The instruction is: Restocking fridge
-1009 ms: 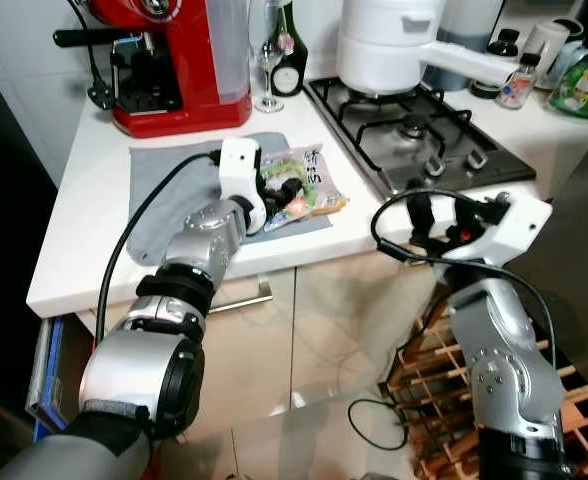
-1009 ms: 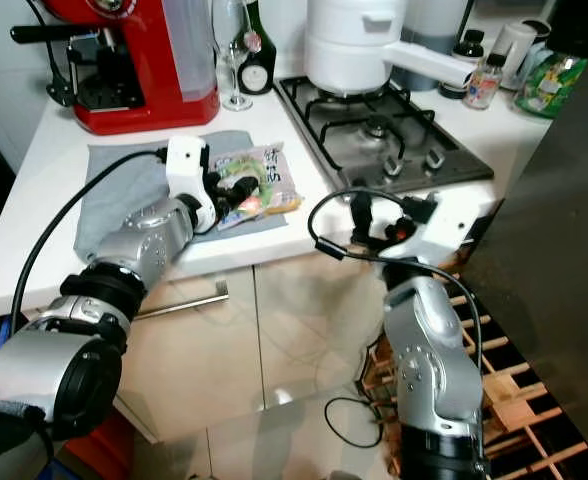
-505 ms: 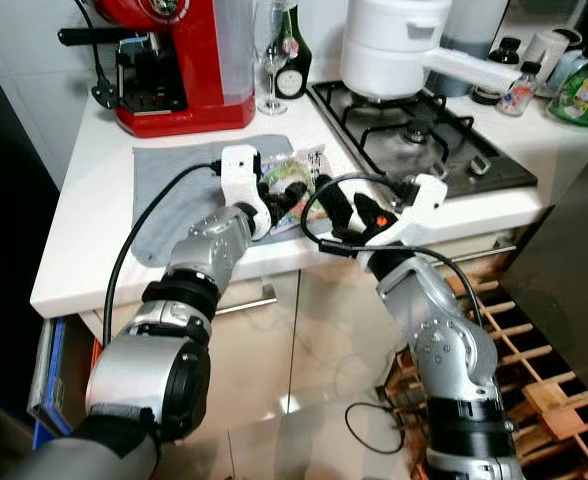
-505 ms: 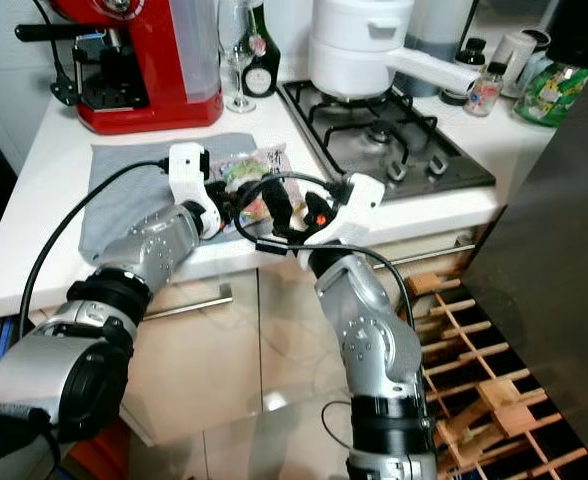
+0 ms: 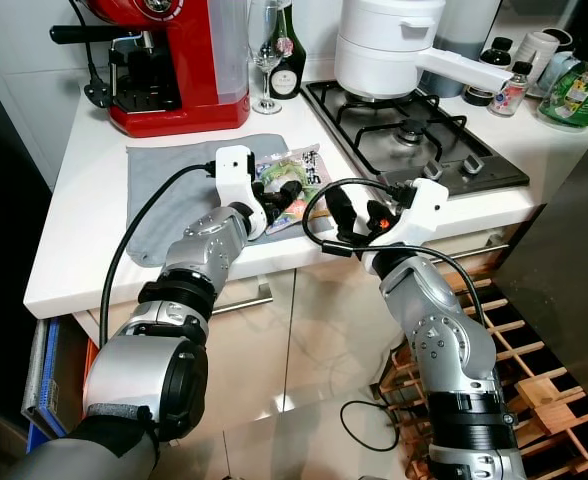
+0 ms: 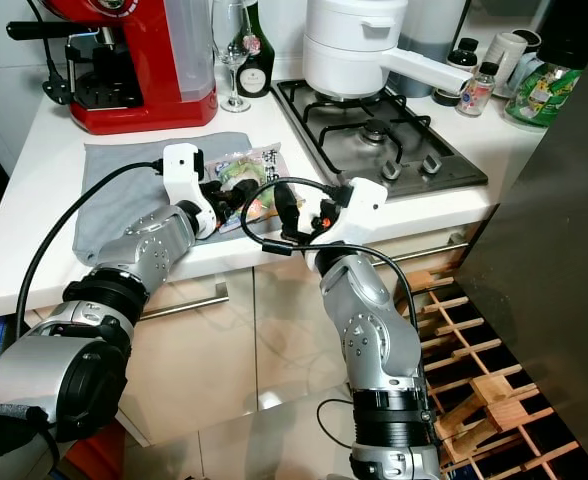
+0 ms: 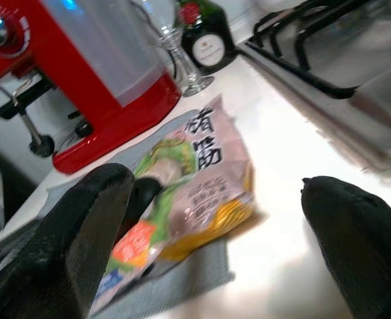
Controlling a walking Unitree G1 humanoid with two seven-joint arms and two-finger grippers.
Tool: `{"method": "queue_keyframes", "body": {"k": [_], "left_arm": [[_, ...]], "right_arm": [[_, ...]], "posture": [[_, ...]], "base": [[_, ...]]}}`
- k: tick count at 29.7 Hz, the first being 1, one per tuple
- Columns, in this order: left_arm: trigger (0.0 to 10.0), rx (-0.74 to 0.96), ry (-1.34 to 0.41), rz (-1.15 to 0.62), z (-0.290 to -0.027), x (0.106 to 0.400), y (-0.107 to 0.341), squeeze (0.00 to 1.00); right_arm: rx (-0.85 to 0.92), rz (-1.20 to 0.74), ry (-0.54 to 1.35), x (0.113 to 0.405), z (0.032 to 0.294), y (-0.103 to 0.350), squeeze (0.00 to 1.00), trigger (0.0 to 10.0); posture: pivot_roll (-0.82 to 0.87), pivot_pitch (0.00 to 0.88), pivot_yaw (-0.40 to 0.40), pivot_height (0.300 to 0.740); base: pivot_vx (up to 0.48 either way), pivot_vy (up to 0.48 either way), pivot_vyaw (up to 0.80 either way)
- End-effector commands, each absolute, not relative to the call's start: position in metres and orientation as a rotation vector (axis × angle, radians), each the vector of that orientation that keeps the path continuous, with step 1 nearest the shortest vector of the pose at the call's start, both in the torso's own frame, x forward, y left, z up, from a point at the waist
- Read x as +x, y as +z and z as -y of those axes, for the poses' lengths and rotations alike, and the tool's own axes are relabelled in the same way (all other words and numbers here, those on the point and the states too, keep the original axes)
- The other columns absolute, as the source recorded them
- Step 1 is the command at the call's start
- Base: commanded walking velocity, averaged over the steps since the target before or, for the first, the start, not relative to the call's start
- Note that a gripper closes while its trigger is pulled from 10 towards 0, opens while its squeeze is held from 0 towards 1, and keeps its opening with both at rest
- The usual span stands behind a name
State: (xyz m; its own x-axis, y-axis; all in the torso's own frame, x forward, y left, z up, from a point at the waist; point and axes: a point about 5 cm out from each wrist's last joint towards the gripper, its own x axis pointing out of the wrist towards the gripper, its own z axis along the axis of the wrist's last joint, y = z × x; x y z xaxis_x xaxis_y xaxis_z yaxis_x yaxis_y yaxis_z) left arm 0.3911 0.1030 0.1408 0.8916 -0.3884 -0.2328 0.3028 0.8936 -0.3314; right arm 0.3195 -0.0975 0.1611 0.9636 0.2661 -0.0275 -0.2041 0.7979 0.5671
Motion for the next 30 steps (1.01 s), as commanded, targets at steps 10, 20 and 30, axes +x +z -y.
{"method": "queue_keyframes", "body": {"k": [10,20,30], "left_arm": [[10.0,-0.304,-0.325,-0.58,-0.104,0.364,0.081,0.0],[10.0,-0.306,-0.326,-0.579,-0.103,0.364,0.082,0.0],[10.0,-0.308,-0.329,-0.583,-0.102,0.363,0.081,0.0]], "right_arm": [[0.75,-0.251,0.254,0.324,0.101,0.147,0.22,10.0],[0.666,-0.304,0.324,0.327,0.088,0.146,0.22,10.0],[0.645,-0.32,0.301,0.348,0.091,0.137,0.22,10.0]], "posture": [[-0.17,0.0,-0.002,0.74],[-0.16,0.0,-0.003,0.74],[-0.14,0.0,-0.011,0.74]], "base": [[0.0,0.0,0.0],[0.0,0.0,0.0],[0.0,0.0,0.0]]}}
